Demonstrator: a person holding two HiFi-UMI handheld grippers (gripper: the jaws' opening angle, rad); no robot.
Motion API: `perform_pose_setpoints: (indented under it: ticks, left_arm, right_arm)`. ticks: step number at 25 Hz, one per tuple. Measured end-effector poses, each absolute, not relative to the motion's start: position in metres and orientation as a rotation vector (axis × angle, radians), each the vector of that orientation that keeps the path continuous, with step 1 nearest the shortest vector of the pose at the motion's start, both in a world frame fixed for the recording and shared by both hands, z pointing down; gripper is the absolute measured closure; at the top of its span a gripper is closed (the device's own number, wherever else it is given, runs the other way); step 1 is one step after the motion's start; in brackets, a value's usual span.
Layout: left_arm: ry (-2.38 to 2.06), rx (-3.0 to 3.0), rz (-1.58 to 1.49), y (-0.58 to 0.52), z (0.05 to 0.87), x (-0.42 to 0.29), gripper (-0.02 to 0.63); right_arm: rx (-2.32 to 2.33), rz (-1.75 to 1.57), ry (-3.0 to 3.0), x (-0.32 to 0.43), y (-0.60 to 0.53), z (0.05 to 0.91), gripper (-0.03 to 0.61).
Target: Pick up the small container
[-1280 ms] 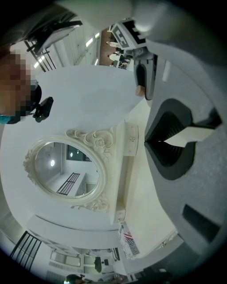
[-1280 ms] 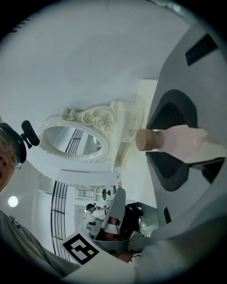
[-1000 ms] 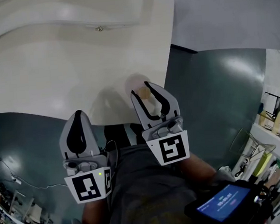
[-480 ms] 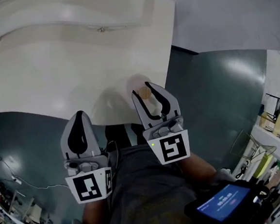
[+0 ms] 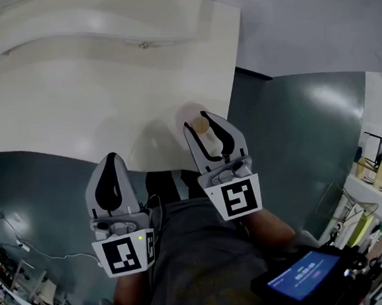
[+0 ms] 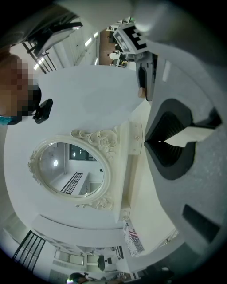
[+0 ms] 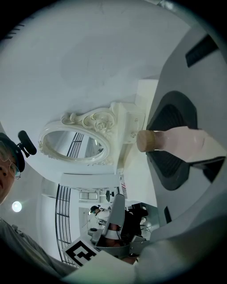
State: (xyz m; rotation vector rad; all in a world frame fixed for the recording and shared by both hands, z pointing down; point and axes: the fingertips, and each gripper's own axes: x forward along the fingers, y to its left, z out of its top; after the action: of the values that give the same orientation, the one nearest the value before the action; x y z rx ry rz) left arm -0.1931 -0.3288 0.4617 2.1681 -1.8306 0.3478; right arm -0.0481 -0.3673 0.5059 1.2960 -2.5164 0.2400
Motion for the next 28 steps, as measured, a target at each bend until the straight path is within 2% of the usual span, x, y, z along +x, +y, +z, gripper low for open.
perform_pose_setpoints:
  ticks: [10,28]
  left_arm:
    - [-1.854,2.216,0.297,-0.338,0.442,-0.190,0.598]
    - [-1.954,2.377,0.124,-0.360,0.349,-0.186,0.598]
  right_arm:
    - [1.306,0.199,-2.569,-0.051,-0.376,0.474,0.436]
    - [1.387,0.038,-2.701,-0.053,-0.392,0.350,0.436]
